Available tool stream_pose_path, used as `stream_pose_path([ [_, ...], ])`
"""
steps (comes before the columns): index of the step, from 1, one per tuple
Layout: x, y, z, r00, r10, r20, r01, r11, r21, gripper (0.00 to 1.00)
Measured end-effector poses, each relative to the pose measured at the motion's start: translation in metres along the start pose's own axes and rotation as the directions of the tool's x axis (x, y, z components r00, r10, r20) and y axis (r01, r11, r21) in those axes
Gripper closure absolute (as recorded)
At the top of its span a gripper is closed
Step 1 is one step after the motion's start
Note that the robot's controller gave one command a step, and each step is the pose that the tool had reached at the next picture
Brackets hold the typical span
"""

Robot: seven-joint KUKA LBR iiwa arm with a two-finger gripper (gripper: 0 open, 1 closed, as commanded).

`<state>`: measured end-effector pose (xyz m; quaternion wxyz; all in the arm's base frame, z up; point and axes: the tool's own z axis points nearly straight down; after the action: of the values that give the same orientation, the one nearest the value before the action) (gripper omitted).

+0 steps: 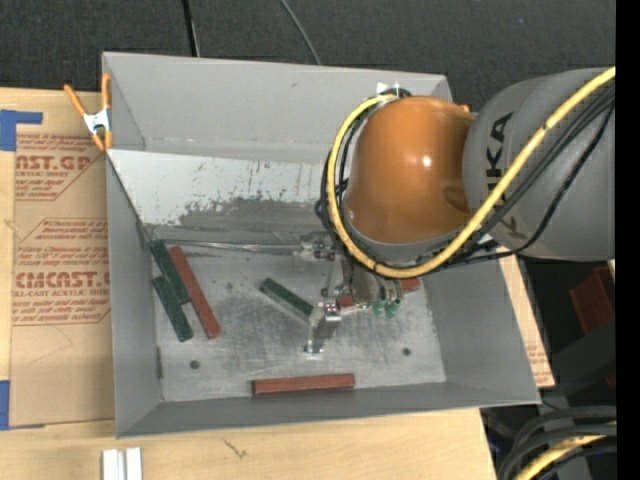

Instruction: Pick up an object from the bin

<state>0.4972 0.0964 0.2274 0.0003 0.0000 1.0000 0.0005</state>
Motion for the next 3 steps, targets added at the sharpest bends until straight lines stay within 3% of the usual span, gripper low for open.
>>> stream_pose_path([
  [1, -0.017, -0.009, 0.042, 1.0, 0.001, 0.009, -0.001, 1.0, -0.002, 0.0],
  [2, -0.04, -0.022, 0.119, 0.938, 0.346, 0.002, -0.346, 0.938, -0.001, 0.0],
  [3, -0.045, -0.033, 0.101, 0.942, 0.335, -0.002, -0.335, 0.942, 0.002, 0.0],
])
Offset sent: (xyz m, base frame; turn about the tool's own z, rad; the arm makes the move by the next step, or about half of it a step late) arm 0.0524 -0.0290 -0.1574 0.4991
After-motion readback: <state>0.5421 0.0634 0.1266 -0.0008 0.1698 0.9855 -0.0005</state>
